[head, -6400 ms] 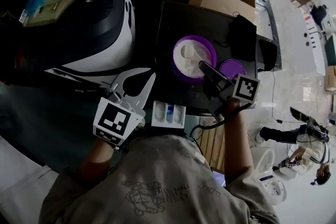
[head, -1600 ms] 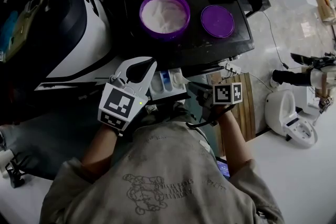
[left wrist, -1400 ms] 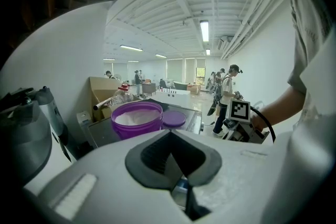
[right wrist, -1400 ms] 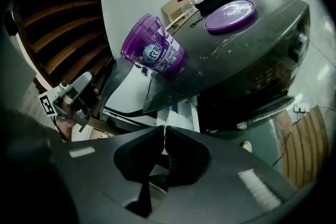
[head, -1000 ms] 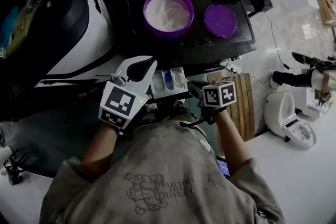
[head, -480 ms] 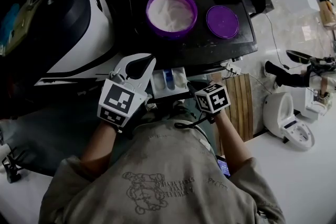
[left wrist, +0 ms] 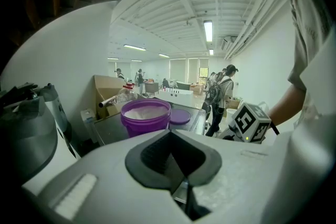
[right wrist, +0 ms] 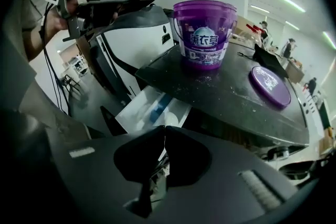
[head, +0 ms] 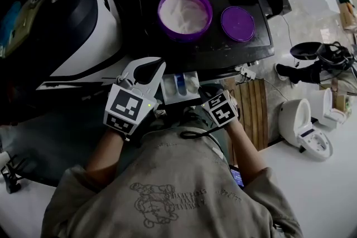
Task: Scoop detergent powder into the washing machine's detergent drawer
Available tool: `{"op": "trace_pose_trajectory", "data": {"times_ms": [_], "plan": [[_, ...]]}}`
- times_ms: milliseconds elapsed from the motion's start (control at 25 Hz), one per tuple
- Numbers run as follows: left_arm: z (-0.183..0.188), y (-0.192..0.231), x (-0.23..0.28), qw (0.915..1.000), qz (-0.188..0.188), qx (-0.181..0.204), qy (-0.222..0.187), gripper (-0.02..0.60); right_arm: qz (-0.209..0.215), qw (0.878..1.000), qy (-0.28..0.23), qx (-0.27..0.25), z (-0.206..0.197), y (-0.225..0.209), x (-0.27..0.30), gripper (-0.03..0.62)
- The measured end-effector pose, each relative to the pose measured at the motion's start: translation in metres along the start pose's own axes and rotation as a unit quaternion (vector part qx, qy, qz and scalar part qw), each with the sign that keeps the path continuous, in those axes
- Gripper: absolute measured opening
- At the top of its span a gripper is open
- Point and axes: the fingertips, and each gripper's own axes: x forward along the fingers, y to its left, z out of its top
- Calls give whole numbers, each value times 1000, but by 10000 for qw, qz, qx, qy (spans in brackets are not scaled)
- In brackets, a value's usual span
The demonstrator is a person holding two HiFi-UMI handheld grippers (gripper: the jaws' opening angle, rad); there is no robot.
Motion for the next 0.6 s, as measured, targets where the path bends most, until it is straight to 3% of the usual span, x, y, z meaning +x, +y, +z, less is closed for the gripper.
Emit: {"op": "trace_pose_trajectory", "data": {"times_ms": [600], "plan": [[-8,4,-12,10000,26,-32,-11,0,-607,9929,20,-1020,10,-3,3,32]]}}
